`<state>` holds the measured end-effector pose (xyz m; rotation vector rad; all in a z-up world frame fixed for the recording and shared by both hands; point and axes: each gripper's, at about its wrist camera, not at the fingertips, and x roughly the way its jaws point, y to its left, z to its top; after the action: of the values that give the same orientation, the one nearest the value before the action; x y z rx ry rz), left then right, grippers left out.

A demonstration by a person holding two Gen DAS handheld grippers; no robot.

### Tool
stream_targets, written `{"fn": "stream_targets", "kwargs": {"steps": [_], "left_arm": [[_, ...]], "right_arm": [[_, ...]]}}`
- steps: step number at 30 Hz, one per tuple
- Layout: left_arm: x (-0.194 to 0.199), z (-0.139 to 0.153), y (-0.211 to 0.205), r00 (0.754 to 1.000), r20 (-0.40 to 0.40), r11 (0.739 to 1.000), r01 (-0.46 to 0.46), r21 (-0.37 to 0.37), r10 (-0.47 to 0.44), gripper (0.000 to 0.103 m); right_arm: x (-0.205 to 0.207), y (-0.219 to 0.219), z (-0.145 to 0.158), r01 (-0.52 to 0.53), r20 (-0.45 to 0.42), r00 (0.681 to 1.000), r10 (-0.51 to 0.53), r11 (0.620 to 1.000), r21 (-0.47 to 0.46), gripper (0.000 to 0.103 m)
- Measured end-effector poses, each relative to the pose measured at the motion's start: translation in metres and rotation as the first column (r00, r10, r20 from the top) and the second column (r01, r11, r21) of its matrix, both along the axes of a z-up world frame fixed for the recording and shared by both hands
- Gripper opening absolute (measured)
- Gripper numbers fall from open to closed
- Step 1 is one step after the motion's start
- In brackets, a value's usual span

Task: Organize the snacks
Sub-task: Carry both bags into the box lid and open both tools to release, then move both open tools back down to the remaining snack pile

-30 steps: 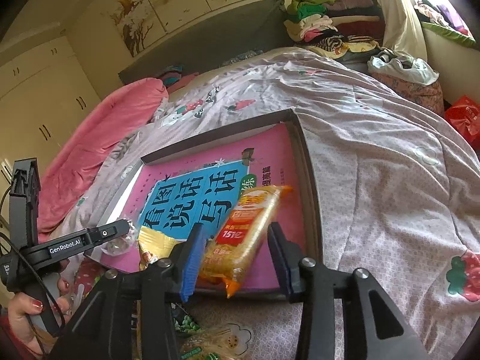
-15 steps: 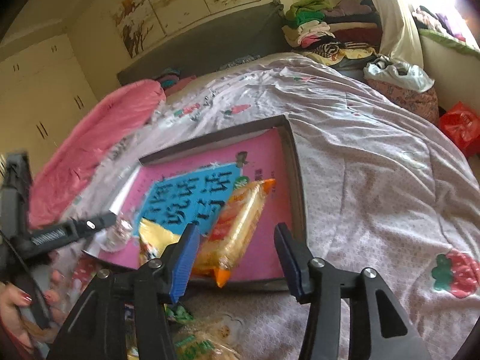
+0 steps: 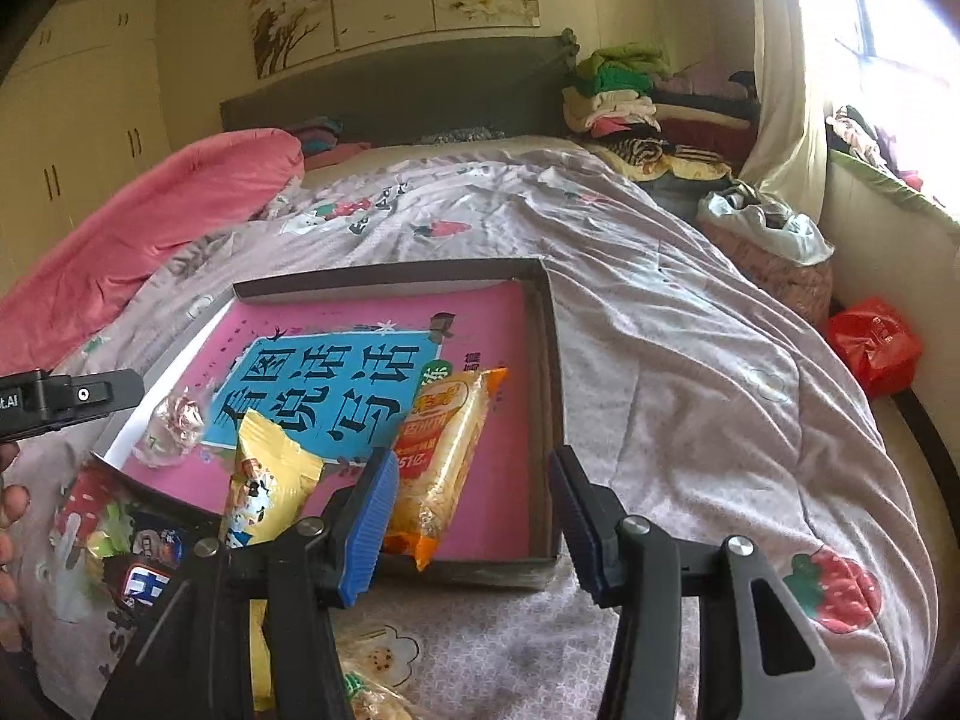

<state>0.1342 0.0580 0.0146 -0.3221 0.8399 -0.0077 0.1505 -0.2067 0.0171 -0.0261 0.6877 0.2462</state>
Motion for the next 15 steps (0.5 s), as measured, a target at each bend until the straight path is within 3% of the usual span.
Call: {"fn": "stream_targets", "kwargs": {"steps": [15], "left_arm": [[-0.024,0.010,0.018,1.000,0.012,1.000,-0.026,-0.009,0.026,0.078]], "right_arm": [[-0.019,-0.003,0.018,-0.043,0.043,0.998,0.040,0.996,0.073,0.062]]}}
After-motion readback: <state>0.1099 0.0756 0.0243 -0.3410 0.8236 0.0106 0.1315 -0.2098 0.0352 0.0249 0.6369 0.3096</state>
